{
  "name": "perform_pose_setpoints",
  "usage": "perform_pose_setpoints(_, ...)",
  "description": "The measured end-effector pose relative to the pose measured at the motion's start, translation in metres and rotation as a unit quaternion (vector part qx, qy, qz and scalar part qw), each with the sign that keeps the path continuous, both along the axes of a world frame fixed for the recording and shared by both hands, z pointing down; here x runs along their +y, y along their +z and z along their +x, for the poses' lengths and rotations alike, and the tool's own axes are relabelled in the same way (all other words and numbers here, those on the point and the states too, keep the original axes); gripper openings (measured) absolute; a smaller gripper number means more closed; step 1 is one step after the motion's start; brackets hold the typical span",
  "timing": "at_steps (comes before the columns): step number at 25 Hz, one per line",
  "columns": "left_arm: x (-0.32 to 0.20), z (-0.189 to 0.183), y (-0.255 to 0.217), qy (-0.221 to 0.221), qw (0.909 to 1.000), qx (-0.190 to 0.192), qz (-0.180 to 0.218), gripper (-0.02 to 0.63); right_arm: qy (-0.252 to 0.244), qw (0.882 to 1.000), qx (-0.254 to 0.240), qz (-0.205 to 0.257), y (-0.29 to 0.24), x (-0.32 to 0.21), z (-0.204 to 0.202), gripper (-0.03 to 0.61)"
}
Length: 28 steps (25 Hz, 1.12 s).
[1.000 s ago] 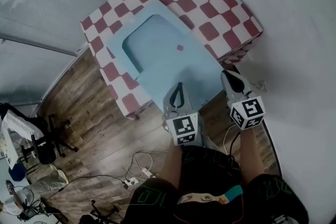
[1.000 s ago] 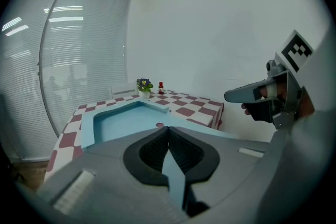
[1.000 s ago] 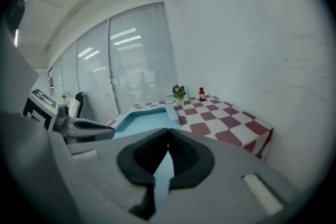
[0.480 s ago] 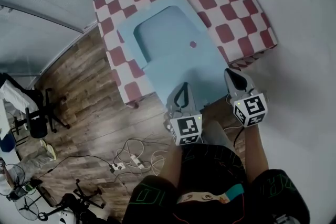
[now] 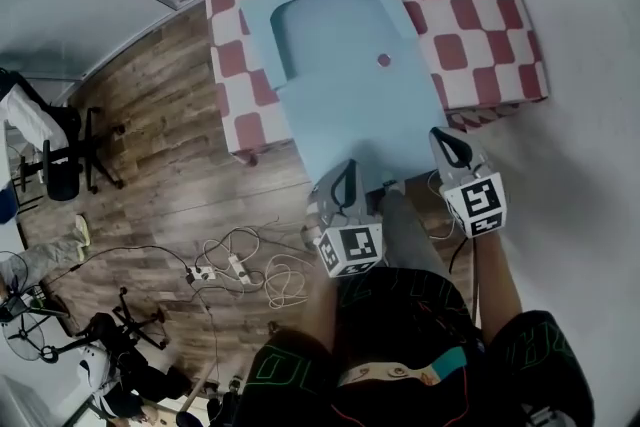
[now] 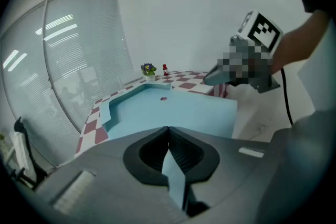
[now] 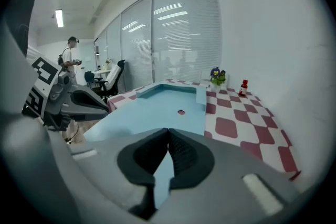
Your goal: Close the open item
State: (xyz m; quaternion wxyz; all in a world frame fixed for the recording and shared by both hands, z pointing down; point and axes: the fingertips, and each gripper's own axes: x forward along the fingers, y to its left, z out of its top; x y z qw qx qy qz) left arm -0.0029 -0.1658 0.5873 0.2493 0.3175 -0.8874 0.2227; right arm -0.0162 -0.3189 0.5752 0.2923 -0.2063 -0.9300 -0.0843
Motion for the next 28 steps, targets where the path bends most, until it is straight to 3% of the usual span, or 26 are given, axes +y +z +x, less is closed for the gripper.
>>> perform_pose_setpoints(6,0.001,0.034,0.019,0.016,0.9985,0.005,-0.053,0.009,-0.121,0.99,0.009,0.068,0.022,0.019,0.022,0.003)
perform_pose_setpoints(10,-0.003,0.053,0.037,0.04,0.9948,0.022,-0.091,0.009,-0.197,0.972,0.016,0.123,0.039,0.031,0.042,0.003)
perform_pose_setpoints(14,-0.008,0.065,0.043,0.063,0.9894,0.009,-0.13,0.011,-0.252,0.956,0.016,0.152,0.05,0.041,0.058,0.005)
perform_pose_setpoints(16,-0.01,0.071,0.046,0.072,0.9868,0.009,-0.145,0.011,-0.283,0.944,0.018,0.169,0.056,0.047,0.066,0.077)
perform_pose_setpoints(19,-0.01,0.079,0.054,0.076,0.9851,0.028,-0.152,0.03,-0.328,0.919,0.005,0.219,0.065,0.05,0.076,0.083)
perform_pose_setpoints(22,-0.008,0.084,0.059,0.079,0.9816,0.034,-0.17,0.1,-0.36,0.9,0.005,0.248,0.075,0.054,0.087,0.113)
perform_pose_setpoints(28,-0.004,0.085,0.068,0.115,0.9618,0.014,-0.248,0.161,-0.391,0.862,-0.012,0.322,0.091,0.05,0.093,0.153)
